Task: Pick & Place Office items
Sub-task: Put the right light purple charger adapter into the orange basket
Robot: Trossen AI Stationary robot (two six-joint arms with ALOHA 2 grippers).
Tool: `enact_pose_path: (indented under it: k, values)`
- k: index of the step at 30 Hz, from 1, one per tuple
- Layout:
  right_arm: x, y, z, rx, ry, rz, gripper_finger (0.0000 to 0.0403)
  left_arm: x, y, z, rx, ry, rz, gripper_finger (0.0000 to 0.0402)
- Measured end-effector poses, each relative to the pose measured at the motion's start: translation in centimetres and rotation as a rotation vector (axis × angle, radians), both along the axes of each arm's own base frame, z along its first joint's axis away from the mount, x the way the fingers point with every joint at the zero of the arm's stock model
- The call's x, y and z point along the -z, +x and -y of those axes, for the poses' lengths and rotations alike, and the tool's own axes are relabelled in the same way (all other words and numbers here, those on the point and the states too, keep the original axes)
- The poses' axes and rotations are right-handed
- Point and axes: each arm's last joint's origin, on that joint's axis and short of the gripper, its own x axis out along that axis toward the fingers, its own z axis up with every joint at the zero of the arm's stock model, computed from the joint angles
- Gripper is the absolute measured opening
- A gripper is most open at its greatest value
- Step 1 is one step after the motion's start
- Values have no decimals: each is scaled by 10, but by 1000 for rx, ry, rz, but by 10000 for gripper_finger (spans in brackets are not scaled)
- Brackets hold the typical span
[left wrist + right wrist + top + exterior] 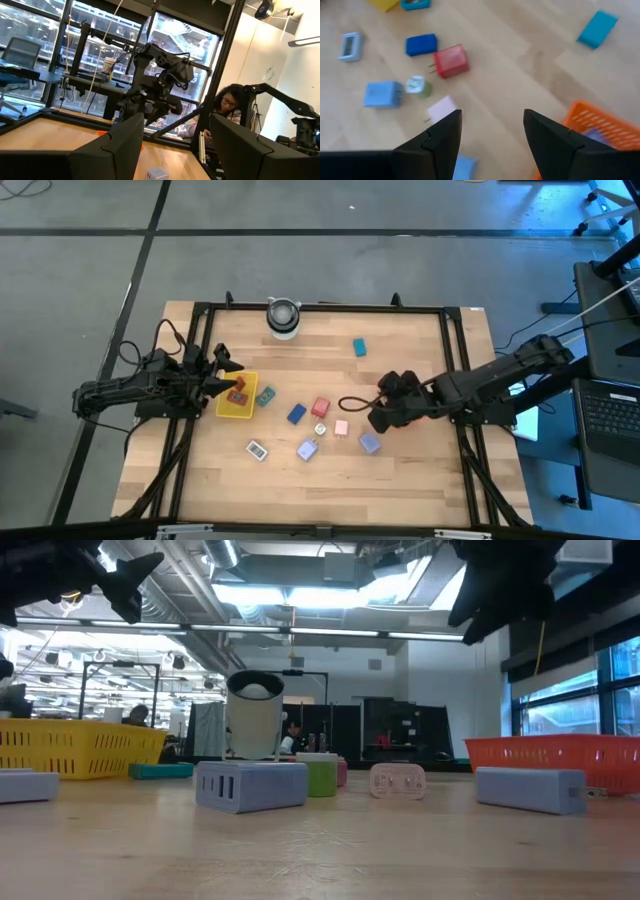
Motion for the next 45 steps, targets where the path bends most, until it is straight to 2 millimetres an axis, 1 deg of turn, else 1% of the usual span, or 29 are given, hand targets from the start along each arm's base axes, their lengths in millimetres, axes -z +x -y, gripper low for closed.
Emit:
enact_pose_path:
  k: [3,6,11,16,20,25,32,39,41,45]
  values:
    - [0,-3,-7,11,55,5,216,0,0,0,0,0,0,224]
    - [3,-4,-14,61,112,19,216,0,0,0,0,-1,-3,224]
    - [18,0,-28,115,188,-31,216,0,0,0,3,-12,-4,224]
    - [36,7,-39,96,223,-114,216,0,0,0,7,-25,-4,224]
    - [42,11,-44,72,243,-122,216,0,0,0,7,-26,-5,224]
    - [49,15,-49,62,290,-157,225,0,0,0,14,-27,-5,224]
    - [73,23,-57,71,307,-251,249,1,0,1,49,-25,-14,224]
    - [95,28,-60,72,284,-329,254,1,0,1,56,-22,-14,224]
    - [99,28,-61,74,273,-340,254,1,0,1,58,-21,-14,224]
    - [101,30,-60,84,256,-326,254,1,0,1,62,-20,-15,224]
